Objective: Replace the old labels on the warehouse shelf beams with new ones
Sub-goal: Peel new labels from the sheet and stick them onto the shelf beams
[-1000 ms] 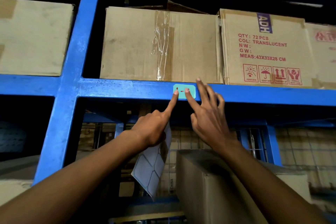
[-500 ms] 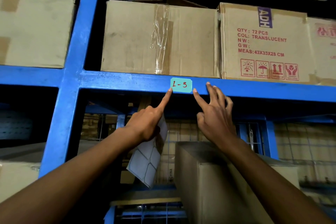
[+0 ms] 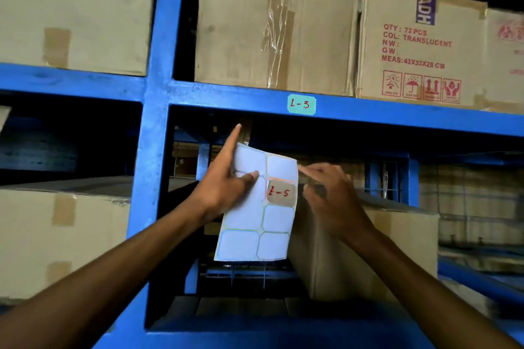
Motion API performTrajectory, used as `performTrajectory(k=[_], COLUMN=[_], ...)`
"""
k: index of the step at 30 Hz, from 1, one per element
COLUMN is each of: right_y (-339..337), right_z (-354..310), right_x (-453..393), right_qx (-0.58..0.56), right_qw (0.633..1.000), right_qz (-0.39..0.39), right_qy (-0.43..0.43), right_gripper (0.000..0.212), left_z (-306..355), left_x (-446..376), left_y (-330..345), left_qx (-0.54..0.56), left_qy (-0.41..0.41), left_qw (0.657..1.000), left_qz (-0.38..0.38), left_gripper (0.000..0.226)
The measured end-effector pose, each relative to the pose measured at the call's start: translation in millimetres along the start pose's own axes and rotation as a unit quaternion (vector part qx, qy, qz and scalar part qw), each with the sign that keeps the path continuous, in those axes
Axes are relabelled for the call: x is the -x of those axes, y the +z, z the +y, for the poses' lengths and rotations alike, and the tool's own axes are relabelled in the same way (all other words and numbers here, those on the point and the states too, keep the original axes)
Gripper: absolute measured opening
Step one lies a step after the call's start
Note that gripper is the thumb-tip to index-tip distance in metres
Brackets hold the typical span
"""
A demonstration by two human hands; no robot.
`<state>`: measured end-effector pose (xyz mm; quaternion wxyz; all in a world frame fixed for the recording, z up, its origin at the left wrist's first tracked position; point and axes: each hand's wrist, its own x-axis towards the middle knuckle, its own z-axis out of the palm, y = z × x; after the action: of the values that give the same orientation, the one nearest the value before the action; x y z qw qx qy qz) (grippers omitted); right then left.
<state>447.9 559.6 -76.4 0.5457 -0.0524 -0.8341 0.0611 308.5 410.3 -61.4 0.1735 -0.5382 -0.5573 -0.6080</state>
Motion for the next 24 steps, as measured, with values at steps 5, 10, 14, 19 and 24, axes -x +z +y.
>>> performTrajectory(k=[5, 10, 14, 19, 24], right_y=[4, 5, 1, -7, -8], right_z=[-32, -58, -75, -92, -100], right_x=[24, 42, 57, 66, 69], right_qx=[0.012, 0.020, -0.002, 0.071, 0.077], right_qw=[1.000, 0.999, 1.000, 0.992, 0.984], right_qz=[-0.020, -0.029, -0.017, -0.013, 0.010], right_qy=[-0.009, -0.008, 0.001, -0.108, -0.159], right_gripper=[0.051, 0.041, 0.043, 0.054, 0.038], left_z=[15, 36, 49, 55, 58], left_x=[28, 52, 70, 82, 85], left_y=[-24, -37, -41, -48, -58], left_qx=[0.051, 0.088, 0.097, 0.105, 0.096], left_qy=[-0.021, -0.032, -0.030, -0.058, -0.067], left_qw=[0.998, 0.995, 0.995, 0.993, 0.993], left_qz=[0.023, 0.025, 0.013, -0.004, -0.018], left_gripper=[0.085, 0.083, 0.086, 0.094, 0.094])
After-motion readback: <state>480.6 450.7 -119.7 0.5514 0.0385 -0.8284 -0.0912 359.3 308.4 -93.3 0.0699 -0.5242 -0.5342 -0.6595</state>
